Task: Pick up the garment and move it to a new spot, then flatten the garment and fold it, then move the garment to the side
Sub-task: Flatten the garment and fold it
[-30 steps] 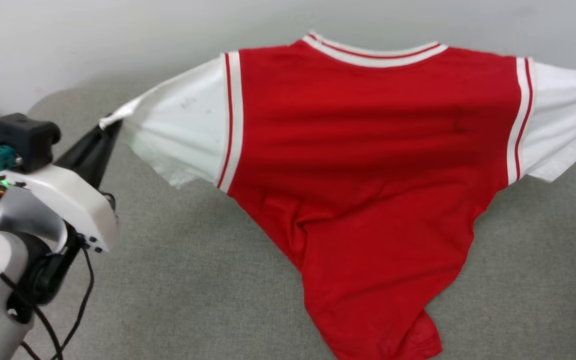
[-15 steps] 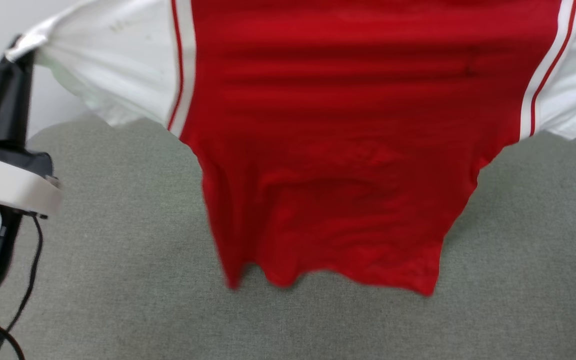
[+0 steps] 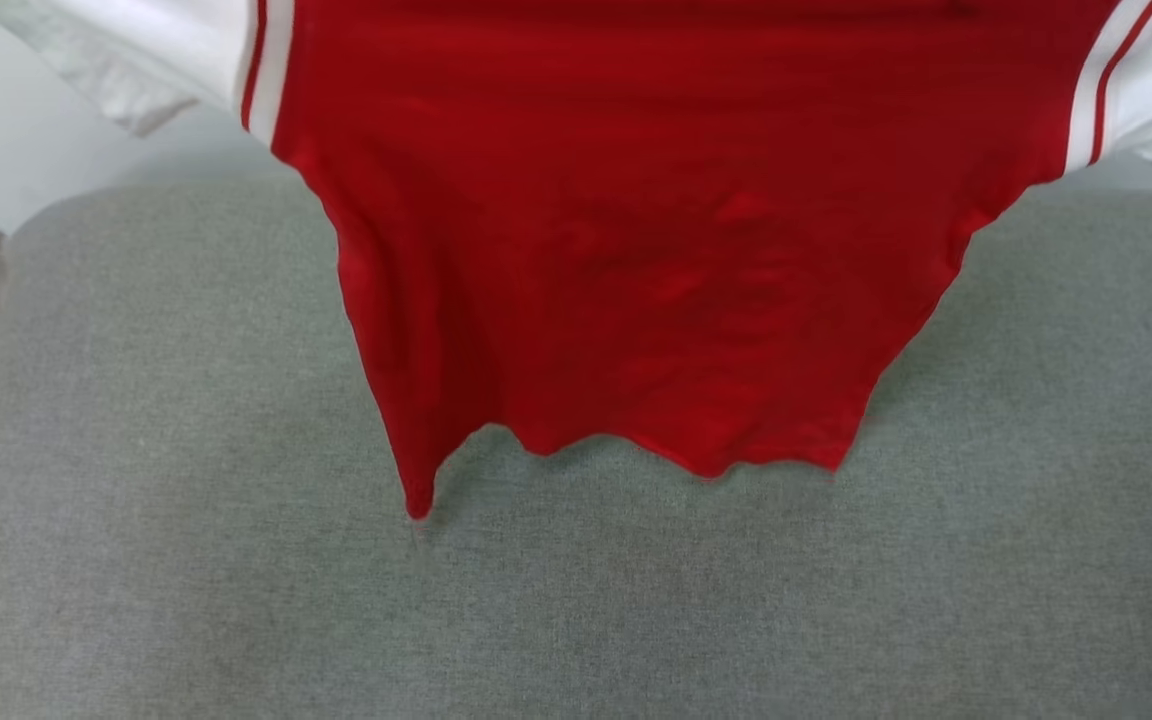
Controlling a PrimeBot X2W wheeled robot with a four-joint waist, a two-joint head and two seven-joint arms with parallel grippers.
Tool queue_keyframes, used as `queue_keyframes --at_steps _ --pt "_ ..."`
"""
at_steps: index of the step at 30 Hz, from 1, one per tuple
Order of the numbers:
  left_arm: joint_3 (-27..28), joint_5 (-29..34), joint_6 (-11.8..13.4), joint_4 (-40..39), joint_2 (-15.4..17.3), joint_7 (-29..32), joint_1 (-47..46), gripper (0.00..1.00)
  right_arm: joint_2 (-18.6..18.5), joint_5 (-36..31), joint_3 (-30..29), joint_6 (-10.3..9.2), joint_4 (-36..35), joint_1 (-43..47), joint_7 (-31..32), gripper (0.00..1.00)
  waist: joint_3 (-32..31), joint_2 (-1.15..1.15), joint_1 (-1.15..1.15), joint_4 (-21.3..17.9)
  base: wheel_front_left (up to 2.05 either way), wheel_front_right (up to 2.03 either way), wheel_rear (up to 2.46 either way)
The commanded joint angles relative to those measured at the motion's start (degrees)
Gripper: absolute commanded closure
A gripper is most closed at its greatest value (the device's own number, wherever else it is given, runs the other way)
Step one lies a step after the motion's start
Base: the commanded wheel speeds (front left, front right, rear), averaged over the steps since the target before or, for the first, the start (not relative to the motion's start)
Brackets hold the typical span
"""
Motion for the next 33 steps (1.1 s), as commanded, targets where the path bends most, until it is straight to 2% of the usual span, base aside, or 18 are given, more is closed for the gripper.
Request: queue_keyframes --at_steps 1,4,8,17,26,33 --pt "0.25 -0.02 -0.55 1.43 -0.3 -0.36 -2.56 1.0 -0.21 -0.82 -0.09 -0.12 1.09 -2.24 -0.69 1.0 2.26 0.0 0.0 -0.12 0.0 0.0 0.0" --pt "0.11 -0.18 -1.67 3.41 -0.85 -0.58 -5.31 1.0 -0.19 -0.93 0.12 -0.12 2.58 -4.96 -1.18 1.0 4.22 0.0 0.0 -0.18 0.0 0.0 0.0" --pt "-0.43 -0.08 -4.55 9.07 -2.19 -1.21 -12.7 1.0 0.92 -1.38 -0.27 -0.13 6.8 -12.27 -2.49 1.0 8.65 0.0 0.0 -0.39 0.0 0.0 0.0" --pt "-2.65 3.15 -9.33 20.72 -5.77 -2.58 -32.93 1.0 1.57 -4.61 1.56 -0.13 17.35 -33.2 -7.51 1.0 21.01 0.0 0.0 -1.01 0.0 0.0 0.0" --pt "-4.23 6.94 -11.85 36.43 -11.82 -8.59 -52.49 1.0 2.16 -8.2 0.7 -0.14 31.9 -52.46 -13.88 1.0 29.18 0.0 0.0 -1.15 0.0 0.0 0.0" --pt "-5.67 8.45 -14.0 47.16 -17.09 -12.81 -60.04 1.0 3.99 -11.33 0.14 -0.13 40.4 -59.5 -19.25 1.0 32.28 0.0 0.0 -0.85 0.0 0.0 0.0"
